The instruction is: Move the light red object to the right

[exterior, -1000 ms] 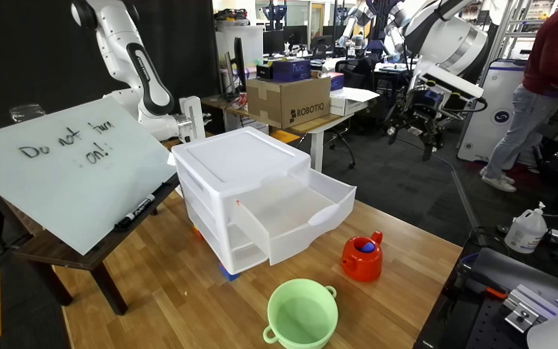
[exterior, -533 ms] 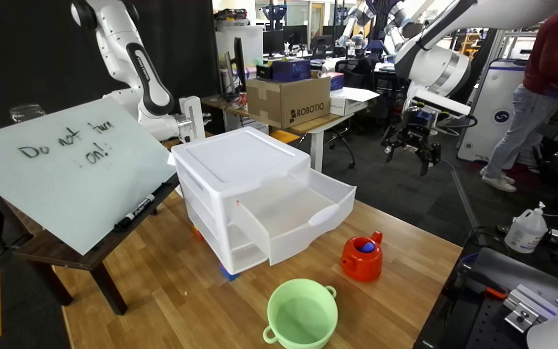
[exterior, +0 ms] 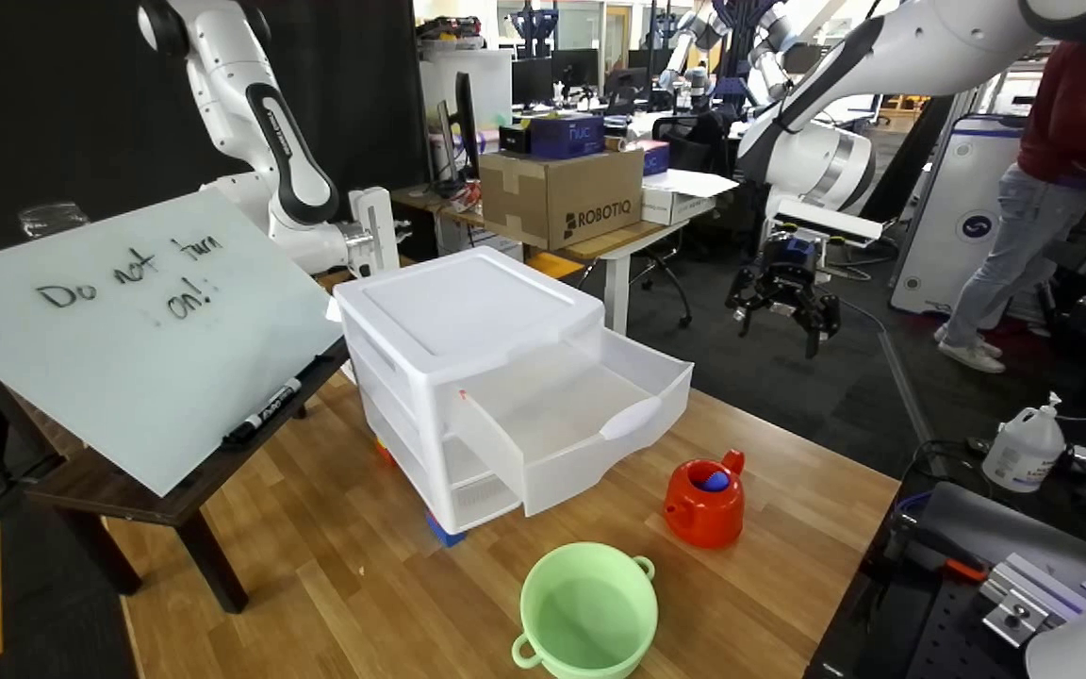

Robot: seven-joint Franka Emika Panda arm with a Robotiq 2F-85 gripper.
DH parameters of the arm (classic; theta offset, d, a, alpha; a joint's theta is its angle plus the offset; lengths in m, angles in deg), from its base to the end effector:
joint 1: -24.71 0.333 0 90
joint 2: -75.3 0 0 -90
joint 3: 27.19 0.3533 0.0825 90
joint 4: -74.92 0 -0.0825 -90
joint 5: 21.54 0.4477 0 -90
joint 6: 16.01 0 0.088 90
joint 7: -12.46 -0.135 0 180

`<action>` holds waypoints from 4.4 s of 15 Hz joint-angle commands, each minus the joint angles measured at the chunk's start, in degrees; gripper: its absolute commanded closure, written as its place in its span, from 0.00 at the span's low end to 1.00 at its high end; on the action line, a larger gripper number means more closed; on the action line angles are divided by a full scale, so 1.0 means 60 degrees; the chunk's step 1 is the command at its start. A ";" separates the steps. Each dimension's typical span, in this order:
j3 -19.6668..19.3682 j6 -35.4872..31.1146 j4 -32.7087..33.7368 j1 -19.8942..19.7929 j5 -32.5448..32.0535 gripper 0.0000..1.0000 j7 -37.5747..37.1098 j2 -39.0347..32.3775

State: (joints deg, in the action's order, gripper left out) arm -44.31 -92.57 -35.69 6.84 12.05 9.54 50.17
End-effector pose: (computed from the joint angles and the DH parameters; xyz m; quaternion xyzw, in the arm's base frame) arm 0.4943 -0.2411 0.2273 -0.7763 0.3677 0.3842 0.3384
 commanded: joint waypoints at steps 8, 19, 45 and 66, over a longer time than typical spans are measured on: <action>0.0131 0.0103 0.0151 -0.0135 -0.0039 0.00 -0.0078 -0.0083; 0.0238 0.0312 0.1057 -0.0364 0.0086 0.00 -0.0386 -0.1779; 0.0775 0.0523 0.2924 -0.0209 -0.0292 0.00 -0.0892 -0.4568; 0.1039 0.0558 0.3339 -0.0058 -0.0248 0.00 -0.0962 -0.5351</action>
State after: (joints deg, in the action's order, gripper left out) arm -38.67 -90.20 -17.23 6.84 11.28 4.24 19.13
